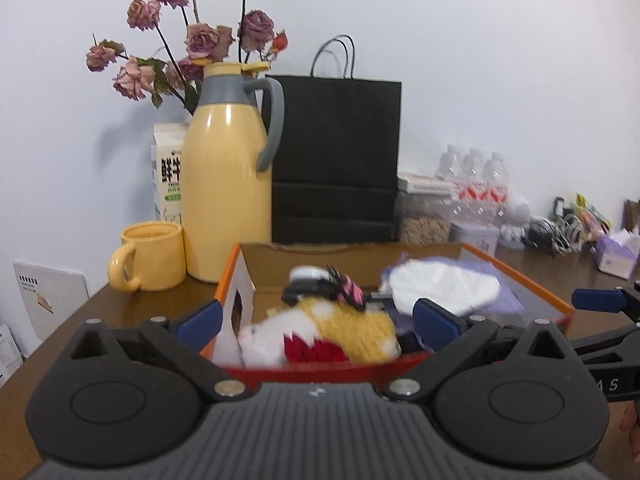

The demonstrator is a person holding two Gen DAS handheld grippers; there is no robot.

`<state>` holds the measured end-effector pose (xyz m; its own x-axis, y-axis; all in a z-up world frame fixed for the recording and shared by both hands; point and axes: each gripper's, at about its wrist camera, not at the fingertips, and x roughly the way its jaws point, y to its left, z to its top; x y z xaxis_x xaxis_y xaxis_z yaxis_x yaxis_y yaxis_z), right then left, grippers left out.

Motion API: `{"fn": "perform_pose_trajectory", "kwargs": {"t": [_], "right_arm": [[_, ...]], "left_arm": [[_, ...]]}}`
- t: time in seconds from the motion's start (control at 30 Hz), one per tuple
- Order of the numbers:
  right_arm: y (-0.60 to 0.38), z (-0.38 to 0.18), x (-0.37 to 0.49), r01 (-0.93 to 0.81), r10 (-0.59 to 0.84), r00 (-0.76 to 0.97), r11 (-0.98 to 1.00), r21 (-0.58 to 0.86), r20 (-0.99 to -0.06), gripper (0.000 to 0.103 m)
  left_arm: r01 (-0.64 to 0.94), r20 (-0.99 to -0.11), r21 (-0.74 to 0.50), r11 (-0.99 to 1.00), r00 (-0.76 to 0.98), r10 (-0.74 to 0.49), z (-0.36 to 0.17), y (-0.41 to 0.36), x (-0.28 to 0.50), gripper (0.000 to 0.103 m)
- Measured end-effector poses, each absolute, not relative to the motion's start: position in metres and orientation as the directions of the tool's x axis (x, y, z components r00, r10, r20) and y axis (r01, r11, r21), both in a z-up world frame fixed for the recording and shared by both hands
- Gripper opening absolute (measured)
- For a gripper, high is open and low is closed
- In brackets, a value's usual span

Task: Organize objects
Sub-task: 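Grasp the orange flower-shaped clip on the table with the right tool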

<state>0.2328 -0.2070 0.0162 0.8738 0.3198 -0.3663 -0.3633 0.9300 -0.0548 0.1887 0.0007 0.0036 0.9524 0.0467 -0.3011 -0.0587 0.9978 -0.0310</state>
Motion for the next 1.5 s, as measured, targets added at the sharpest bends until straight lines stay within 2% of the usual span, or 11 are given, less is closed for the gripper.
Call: {"fn": "perform_pose_trajectory", "kwargs": {"t": [0.37,0.7,0.77,0.87,1.03,1.1,1.17,1.23,1.37,1.5], "right_arm": [[-0.22,-0.002,0.177,-0.407,0.332,0.833,0.909,-0.086,-0.442,0.103],[-0.228,-0.011,0.137,-0.47,0.389,0.752,0.882,-0.019,-0.532,0.102],[-0.228,-0.013,0.131,-0.482,0.401,0.732,0.876,-0.003,-0.551,0.098],[-0.23,-0.017,0.122,-0.484,0.399,0.72,0.875,0.0,-0.568,0.082],[-0.229,-0.023,0.115,-0.489,0.398,0.697,0.872,0.01,-0.596,0.048],[-0.228,-0.024,0.115,-0.491,0.398,0.694,0.871,0.01,-0.6,0.045],[-0.227,-0.023,0.116,-0.49,0.397,0.693,0.872,0.011,-0.601,0.037],[-0.227,-0.023,0.116,-0.491,0.396,0.692,0.871,0.007,-0.603,0.025],[-0.228,-0.023,0.115,-0.495,0.401,0.69,0.869,0.01,-0.602,0.012],[-0.229,-0.023,0.116,-0.488,0.402,0.699,0.873,0.016,-0.591,0.012]], "left_arm": [[-0.043,-0.394,-0.015,0.999,0.918,0.034,-0.018,-0.002,0.149,0.103],[-0.069,-0.428,-0.046,0.997,0.903,0.043,-0.026,0.004,0.134,0.103],[-0.067,-0.434,-0.047,0.997,0.9,0.04,-0.026,0.004,0.132,0.103],[-0.055,-0.439,-0.05,0.997,0.898,0.027,-0.027,0.003,0.129,0.103],[-0.035,-0.436,-0.062,0.998,0.9,0.004,-0.027,0.002,0.125,0.103],[-0.031,-0.436,-0.063,0.998,0.9,0.001,-0.027,0.002,0.125,0.103],[-0.031,-0.437,-0.065,0.997,0.899,0.0,-0.028,0.002,0.125,0.103],[-0.032,-0.438,-0.067,0.997,0.899,0.0,-0.027,0.002,0.124,0.103],[-0.033,-0.439,-0.067,0.997,0.899,0.0,-0.028,0.003,0.124,0.103],[-0.031,-0.438,-0.067,0.997,0.899,-0.002,-0.028,0.003,0.124,0.103]]}}
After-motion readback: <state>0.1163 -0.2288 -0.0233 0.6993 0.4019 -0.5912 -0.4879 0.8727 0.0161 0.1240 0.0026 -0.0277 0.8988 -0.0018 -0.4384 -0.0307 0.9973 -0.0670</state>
